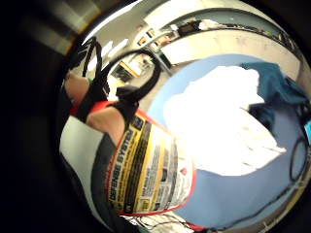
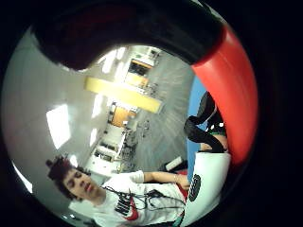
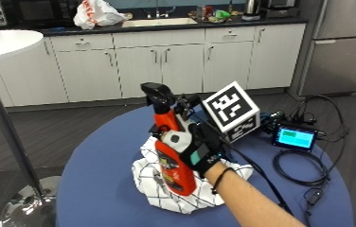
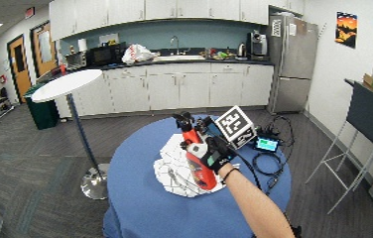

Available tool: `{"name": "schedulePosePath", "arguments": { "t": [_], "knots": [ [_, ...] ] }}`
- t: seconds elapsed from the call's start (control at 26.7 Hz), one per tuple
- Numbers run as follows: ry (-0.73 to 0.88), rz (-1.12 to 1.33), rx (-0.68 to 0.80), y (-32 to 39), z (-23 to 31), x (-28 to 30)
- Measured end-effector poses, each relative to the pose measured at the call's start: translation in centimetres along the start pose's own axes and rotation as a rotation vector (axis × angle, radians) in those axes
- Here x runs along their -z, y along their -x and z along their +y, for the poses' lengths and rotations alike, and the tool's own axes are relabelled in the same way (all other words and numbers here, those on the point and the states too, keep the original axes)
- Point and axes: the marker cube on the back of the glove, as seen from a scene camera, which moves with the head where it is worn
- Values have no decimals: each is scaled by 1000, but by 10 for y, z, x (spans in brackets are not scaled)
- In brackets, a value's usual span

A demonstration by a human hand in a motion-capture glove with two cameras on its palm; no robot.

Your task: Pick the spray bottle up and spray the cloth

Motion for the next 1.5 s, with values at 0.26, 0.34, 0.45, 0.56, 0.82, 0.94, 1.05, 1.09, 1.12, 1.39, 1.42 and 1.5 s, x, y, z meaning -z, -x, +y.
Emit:
{"name": "schedulePosePath", "arguments": {
  "t": [0.26, 0.34, 0.45, 0.56, 0.82, 0.94, 1.05, 1.09, 1.12, 1.39, 1.42, 1.5],
  "knots": [
    [-40, -98, 108, -6, 5, -78],
    [-12, -80, 99, -13, 14, -100],
    [43, -59, 82, -23, 29, -138],
    [97, -55, 89, -33, 41, -169],
    [161, -27, 114, -29, 45, -186],
    [179, -13, 110, -28, 41, -184],
    [216, -5, 100, -30, 43, -182],
    [229, -5, 100, -31, 45, -179],
    [238, -6, 105, -31, 46, -177],
    [280, 11, 229, -5, 37, -166],
    [288, 30, 254, 0, 34, -167],
    [297, 78, 293, 3, 30, -166]
  ]
}}
